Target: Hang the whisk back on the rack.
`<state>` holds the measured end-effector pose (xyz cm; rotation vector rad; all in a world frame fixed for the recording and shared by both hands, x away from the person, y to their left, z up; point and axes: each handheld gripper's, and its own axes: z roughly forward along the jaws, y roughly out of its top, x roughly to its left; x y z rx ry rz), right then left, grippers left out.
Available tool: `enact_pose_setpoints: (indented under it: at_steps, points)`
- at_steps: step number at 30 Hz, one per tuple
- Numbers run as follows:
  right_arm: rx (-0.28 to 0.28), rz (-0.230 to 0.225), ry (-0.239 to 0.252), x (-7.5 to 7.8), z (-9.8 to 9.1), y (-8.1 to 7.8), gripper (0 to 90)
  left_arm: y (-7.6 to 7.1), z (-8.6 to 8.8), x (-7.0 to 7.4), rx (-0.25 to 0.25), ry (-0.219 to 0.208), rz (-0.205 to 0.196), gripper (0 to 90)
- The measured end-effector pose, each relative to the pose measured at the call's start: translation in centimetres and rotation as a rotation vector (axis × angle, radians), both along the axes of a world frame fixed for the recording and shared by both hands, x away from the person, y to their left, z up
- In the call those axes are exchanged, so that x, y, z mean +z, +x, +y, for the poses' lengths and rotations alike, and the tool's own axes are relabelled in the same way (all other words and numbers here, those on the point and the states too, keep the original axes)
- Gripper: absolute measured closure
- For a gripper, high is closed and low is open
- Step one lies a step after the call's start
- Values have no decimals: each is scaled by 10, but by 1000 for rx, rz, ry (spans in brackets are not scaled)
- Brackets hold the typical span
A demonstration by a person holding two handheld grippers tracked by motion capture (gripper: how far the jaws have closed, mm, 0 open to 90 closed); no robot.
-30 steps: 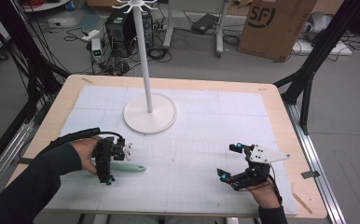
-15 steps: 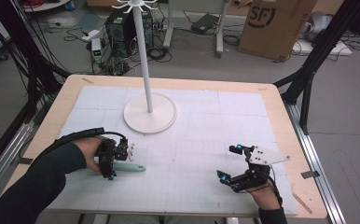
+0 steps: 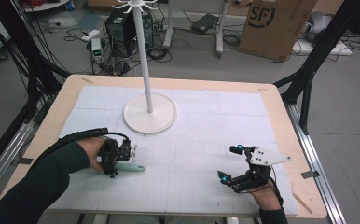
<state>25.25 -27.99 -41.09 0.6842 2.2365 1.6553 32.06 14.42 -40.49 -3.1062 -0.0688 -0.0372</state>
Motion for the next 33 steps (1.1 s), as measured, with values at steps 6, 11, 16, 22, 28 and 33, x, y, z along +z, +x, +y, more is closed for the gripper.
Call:
enact_pose_setpoints:
  at_steps: [6, 11, 16, 22, 28, 33]
  points:
    - [5, -3, 2, 0, -1, -1, 5, 2, 0, -2, 8, 2, 5, 540]
    - [3, 1, 1, 0, 0, -1, 5, 2, -2, -3, 6, 8, 17, 558]
    - [3, 6, 0, 0, -1, -2, 4, 3, -3, -5, 4, 13, 27, 612]
    - [2, 8, 0, 0, -1, -2, 5, 3, -3, -5, -1, 10, 30, 649]
    - [3, -2, 0, 0, -2, -2, 5, 4, -3, -5, -1, 9, 39, 674]
    - [-1, -2, -2, 0, -2, -3, 5, 3, -4, -5, -21, 13, 36, 689]
